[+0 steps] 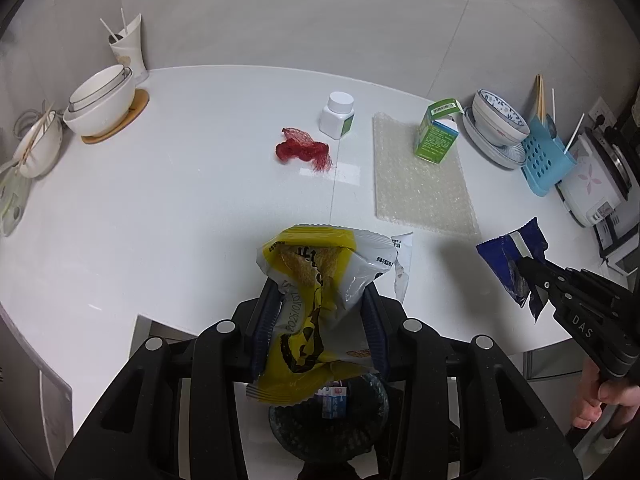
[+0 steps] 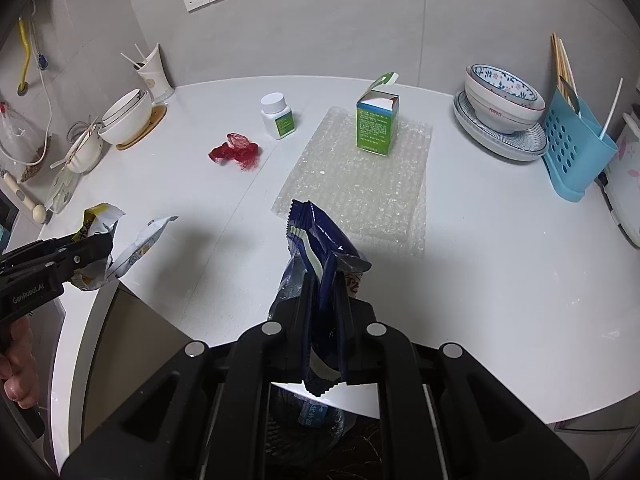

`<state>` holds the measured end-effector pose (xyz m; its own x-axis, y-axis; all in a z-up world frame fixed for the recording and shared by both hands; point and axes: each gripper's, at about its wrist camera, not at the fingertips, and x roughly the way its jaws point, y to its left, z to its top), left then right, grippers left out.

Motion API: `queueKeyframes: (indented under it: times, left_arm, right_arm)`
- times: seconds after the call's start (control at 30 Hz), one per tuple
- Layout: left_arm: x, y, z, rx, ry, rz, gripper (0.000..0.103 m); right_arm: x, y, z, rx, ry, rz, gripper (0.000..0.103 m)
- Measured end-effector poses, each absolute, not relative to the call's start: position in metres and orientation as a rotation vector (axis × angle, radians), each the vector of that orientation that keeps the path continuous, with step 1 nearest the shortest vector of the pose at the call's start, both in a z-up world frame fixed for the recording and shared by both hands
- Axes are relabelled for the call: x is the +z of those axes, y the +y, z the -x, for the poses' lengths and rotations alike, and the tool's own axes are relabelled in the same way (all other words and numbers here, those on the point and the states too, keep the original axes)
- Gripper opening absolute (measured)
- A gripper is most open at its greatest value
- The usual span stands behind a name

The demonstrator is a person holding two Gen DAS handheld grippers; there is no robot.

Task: Collect trash
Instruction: 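Lift both wrappers and carry them toward the counter edge with both tools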

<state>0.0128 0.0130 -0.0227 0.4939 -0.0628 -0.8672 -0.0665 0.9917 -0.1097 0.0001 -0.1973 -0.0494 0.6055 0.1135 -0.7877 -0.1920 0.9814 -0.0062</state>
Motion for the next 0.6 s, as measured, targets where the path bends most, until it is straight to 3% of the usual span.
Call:
queueKeyframes:
  times: [0.6]
  left_arm:
    - [-0.033, 0.002, 0.045, -0.016, 1.06, 0.167, 0.039]
  right_arm:
    - [-0.058, -0.184, 0.047, 0.215, 0.9, 0.114, 0.009]
